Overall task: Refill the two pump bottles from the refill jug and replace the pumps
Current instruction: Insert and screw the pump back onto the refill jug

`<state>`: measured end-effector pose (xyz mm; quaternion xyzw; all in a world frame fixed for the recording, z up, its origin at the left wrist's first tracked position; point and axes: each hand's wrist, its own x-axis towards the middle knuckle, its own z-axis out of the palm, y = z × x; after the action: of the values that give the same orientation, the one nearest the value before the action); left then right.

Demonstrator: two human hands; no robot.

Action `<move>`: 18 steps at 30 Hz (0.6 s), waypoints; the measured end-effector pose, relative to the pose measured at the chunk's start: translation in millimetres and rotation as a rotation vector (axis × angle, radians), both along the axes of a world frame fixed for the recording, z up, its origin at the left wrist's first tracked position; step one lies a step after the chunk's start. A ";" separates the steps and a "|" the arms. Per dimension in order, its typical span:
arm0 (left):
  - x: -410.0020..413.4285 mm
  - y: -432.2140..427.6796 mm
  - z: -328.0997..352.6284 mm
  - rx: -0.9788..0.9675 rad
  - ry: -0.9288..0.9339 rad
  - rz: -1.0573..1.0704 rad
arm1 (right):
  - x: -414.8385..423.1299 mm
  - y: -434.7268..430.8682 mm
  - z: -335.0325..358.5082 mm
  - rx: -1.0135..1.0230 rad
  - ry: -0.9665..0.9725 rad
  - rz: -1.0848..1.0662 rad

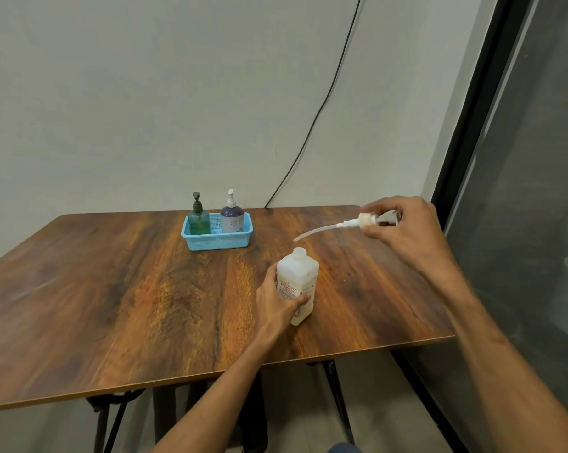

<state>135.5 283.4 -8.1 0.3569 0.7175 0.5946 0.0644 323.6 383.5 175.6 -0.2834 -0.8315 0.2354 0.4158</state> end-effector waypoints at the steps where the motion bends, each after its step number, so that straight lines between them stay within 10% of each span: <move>1: -1.6 -0.9 0.2 0.001 0.000 0.000 | -0.8 -3.0 6.5 0.015 -0.030 0.006; 18: -10.3 -8.4 -1.1 0.051 -0.033 -0.047 | -46.1 -25.1 45.5 0.145 -0.265 0.066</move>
<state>125.2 274.9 -9.2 0.3653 0.6923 0.6169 0.0813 277.5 358.4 221.0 -0.2540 -0.9027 0.1489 0.3137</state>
